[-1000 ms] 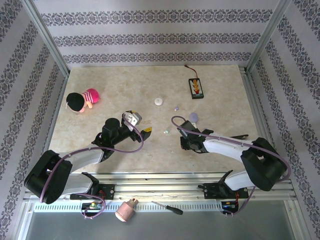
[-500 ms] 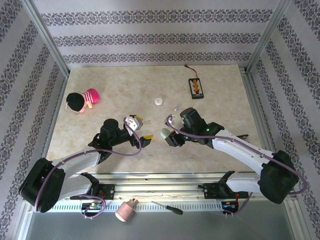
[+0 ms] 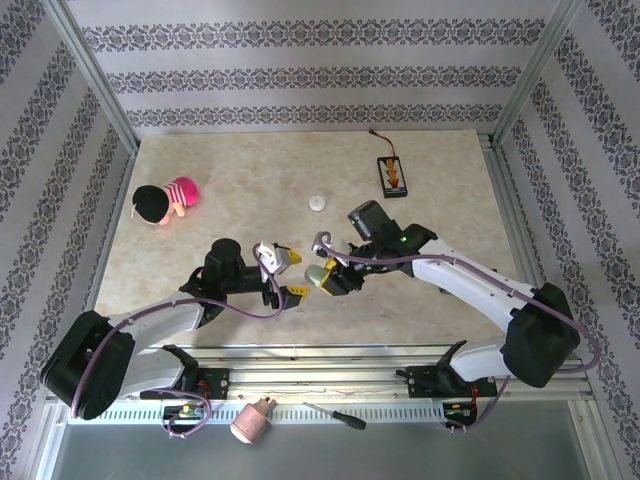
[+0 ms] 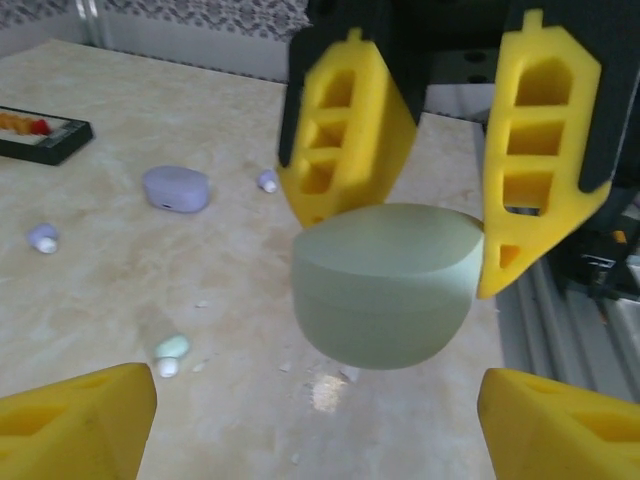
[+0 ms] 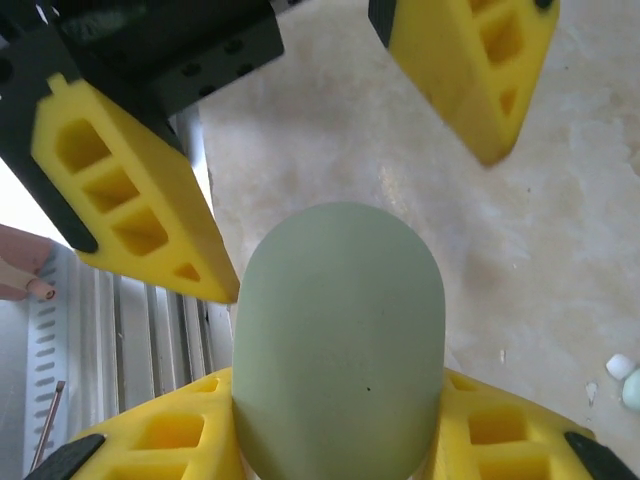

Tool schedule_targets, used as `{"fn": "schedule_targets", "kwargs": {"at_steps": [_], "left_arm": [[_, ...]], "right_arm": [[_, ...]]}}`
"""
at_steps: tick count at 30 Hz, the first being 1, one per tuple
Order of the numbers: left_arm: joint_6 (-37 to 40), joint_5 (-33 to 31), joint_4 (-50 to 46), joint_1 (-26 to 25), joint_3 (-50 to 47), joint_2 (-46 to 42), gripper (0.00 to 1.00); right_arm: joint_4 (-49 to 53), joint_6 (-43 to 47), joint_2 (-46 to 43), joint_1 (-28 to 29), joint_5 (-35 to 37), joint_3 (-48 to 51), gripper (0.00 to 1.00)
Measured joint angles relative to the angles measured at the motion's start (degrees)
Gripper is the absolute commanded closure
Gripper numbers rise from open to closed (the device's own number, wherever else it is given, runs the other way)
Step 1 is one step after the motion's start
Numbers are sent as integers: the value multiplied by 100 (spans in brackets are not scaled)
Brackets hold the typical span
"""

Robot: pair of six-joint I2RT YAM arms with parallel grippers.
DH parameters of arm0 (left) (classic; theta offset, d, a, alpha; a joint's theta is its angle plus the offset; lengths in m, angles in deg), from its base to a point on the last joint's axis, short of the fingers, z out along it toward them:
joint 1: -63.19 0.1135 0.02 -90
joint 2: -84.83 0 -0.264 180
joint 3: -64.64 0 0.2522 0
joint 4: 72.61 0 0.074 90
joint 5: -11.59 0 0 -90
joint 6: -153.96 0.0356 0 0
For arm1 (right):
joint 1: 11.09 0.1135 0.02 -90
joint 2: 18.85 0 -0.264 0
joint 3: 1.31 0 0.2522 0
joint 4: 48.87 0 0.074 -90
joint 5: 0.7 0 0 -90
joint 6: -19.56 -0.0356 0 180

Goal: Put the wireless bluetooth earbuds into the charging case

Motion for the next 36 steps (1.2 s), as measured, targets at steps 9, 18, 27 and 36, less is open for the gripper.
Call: {"fn": "schedule_targets", "kwargs": {"at_steps": [9, 18, 27, 36], "left_arm": [[-411, 658, 319, 0, 0, 74, 41], [-850, 874, 765, 0, -2, 74, 57], [-964, 920, 852, 2, -2, 114, 50], [-1032, 984, 1056, 4, -2, 116, 64]], "right_arm": [[136, 385, 186, 35, -133, -313, 76], [179, 531, 195, 74, -330, -321, 76], [186, 592, 184, 57, -417, -319, 76], [31, 549, 63, 20, -544, -254, 77]]}}
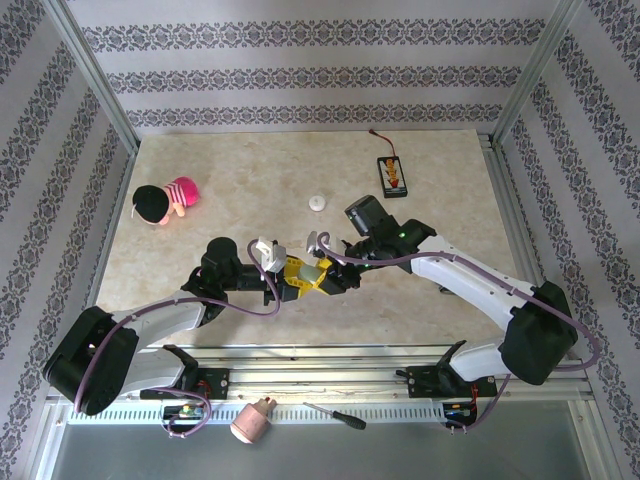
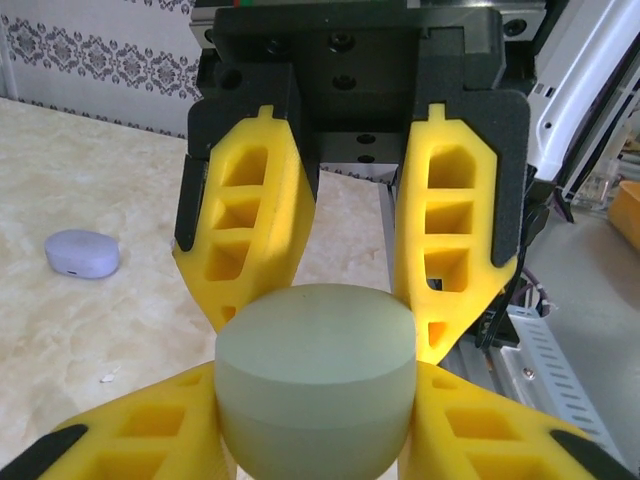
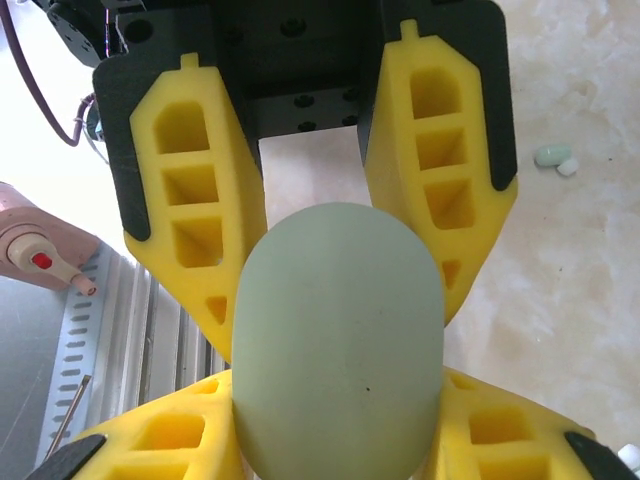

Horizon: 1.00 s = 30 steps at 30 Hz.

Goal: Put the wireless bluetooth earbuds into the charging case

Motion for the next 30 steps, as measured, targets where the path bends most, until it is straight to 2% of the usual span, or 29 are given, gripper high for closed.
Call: {"fn": "schedule_targets", "kwargs": {"at_steps": [2, 5, 8, 17, 20, 24, 27, 30], "left_arm": [[-4, 11, -2, 0, 0, 2, 64], [-11, 22, 4, 0, 0, 2, 49], [-22, 17, 31, -2, 0, 2, 48], [-37, 0, 31, 0, 0, 2, 71], [-39, 7, 28, 0, 0, 2, 77], [-37, 24, 35, 0, 0, 0, 79], [-15, -26, 37, 0, 0, 0, 79], [7, -46, 39, 0, 0, 0, 79]], "right_arm": [[-4, 0, 0, 0, -4, 11, 77], [-15, -13, -7, -2, -13, 17, 77], [-118, -87, -9, -31, -24, 33, 77], [-164, -105, -52, -76, -151, 109, 76], [-160, -105, -52, -76, -155, 109, 66], [-221, -179, -79, -105, -164, 149, 52], [-319, -308, -116, -210, -192, 216, 44], [-396, -407, -199, -317, -234, 262, 41]]}}
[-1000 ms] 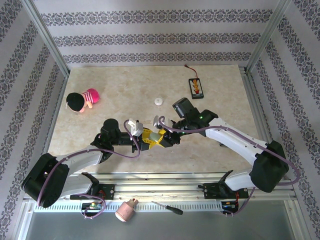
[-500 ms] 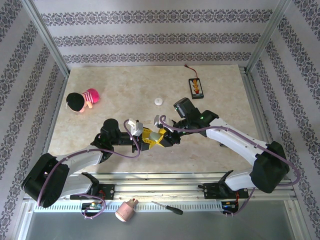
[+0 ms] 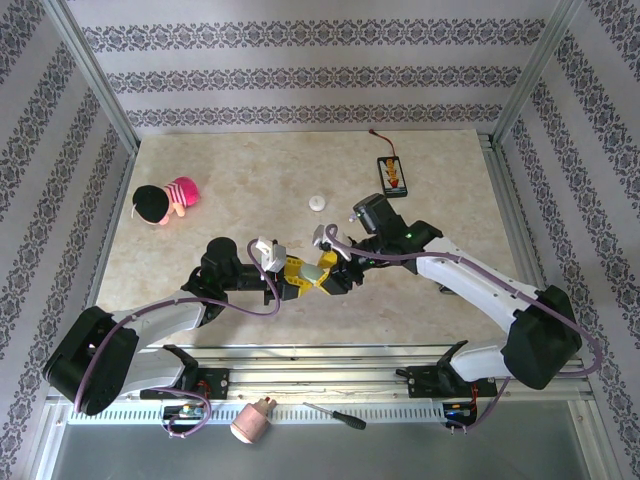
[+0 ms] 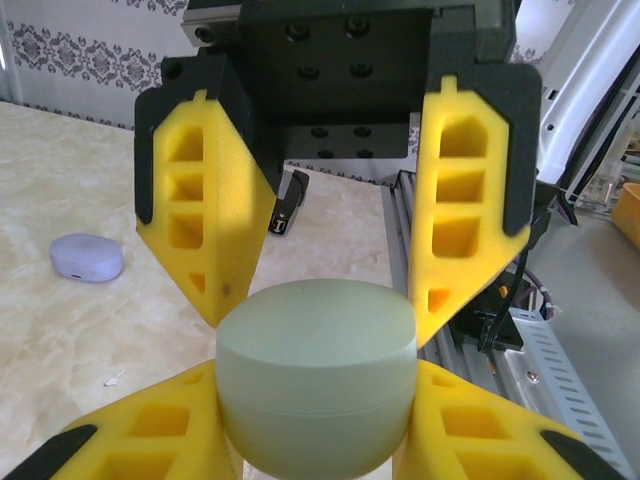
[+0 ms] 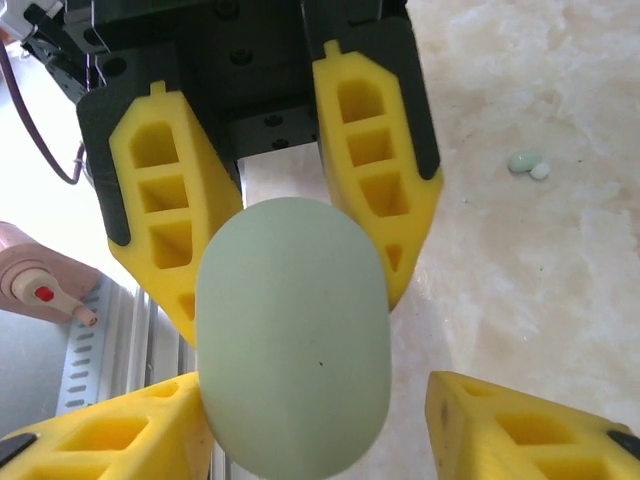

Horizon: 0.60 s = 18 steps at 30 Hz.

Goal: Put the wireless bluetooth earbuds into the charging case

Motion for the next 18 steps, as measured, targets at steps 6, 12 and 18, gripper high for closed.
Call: {"fn": "schedule_targets", "kwargs": {"at_steps": [6, 12, 18], "left_arm": [[28, -20, -11, 0, 0, 0, 80], [129, 92, -9, -7, -4, -9, 80], [179, 85, -7, -7, -26, -11, 80]], "right_arm": [[-179, -260, -90, -125, -63, 35, 40], [-514, -557, -90, -339, 76, 48, 34], [-669, -765, -179, -435, 153, 131, 15]]}}
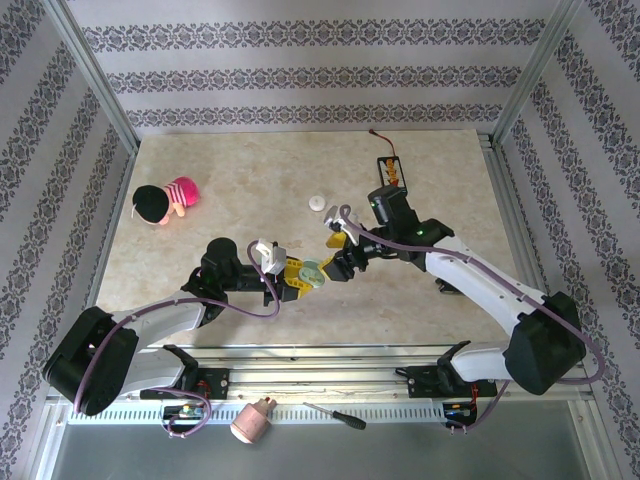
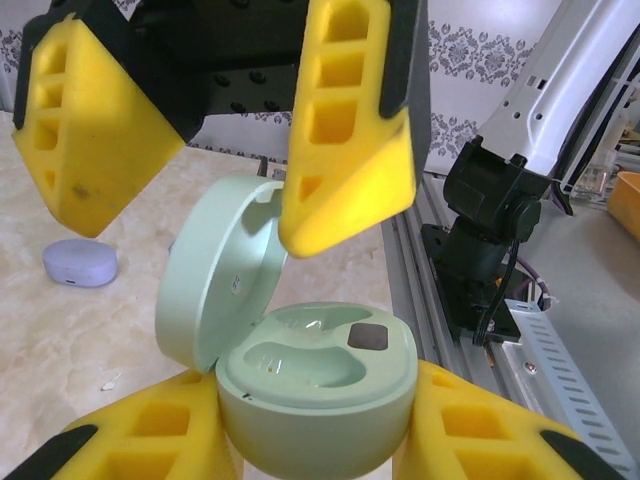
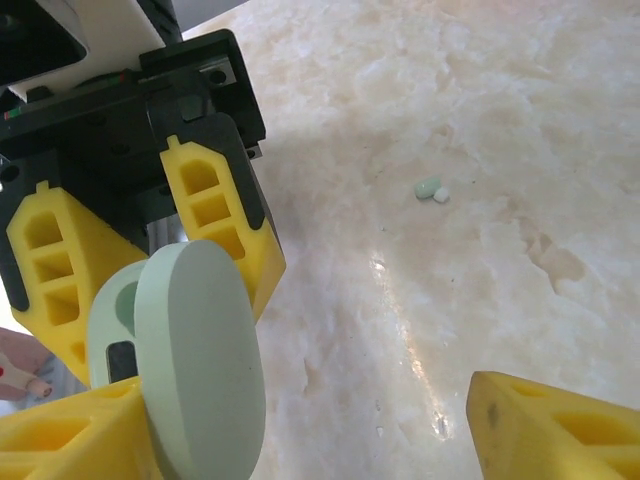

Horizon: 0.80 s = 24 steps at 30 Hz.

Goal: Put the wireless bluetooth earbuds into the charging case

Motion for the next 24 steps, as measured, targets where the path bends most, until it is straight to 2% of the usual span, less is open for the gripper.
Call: {"fn": "schedule_targets", "kwargs": {"at_steps": [2, 11, 24], "left_arm": [[39, -9, 0, 0, -22, 0, 80], [76, -37, 48, 2, -52, 0, 80], [55, -105, 278, 2, -50, 0, 80]], "right_arm": [[-68, -42, -83, 0, 55, 31, 11], [-199, -177, -380, 0, 739, 83, 11], [-251, -264, -407, 0, 951, 236, 13]]}}
